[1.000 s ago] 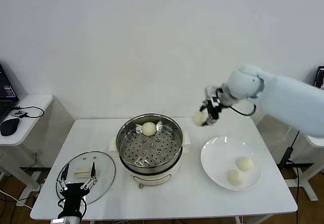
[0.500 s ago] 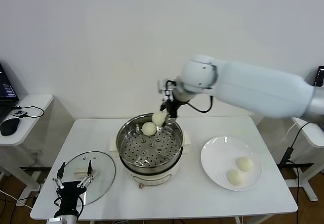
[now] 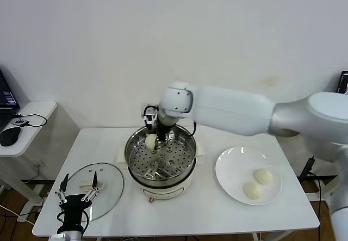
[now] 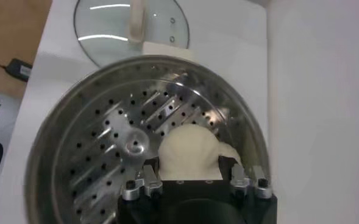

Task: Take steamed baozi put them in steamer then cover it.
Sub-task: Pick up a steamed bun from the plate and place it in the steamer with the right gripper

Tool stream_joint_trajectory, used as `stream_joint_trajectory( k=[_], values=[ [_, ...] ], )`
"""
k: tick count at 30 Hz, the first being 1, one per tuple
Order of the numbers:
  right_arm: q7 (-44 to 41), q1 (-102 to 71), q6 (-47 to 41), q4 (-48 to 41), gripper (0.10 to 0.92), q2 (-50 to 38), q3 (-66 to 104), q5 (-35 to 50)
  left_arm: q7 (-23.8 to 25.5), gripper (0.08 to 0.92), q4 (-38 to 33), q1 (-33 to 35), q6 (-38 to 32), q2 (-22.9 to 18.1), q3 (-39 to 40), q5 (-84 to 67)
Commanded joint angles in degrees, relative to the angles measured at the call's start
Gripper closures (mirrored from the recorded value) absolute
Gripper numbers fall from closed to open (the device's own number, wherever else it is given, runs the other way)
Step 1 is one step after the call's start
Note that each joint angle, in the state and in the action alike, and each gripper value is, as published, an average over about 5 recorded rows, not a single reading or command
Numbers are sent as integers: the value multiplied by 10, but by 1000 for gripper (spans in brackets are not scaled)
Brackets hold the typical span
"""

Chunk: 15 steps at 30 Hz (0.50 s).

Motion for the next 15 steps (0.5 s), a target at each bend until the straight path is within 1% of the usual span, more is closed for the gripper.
stream_joint_trajectory(
  k=[1, 11, 13, 15],
  values=[
    [14, -32, -7, -53, 416, 60, -1, 1, 0, 177, 1, 0, 0, 0, 0, 0],
    [20, -53, -7, -79, 408, 74, -1, -16, 0, 177, 2, -1, -3, -1, -1, 0],
    [21, -55, -6, -79, 400, 74, 1, -16, 0, 177, 3, -1, -3, -1, -1, 0],
    [23, -54, -6, -78, 370, 72, 4, -16, 0, 177, 4, -1, -3, -1, -1, 1]
  ],
)
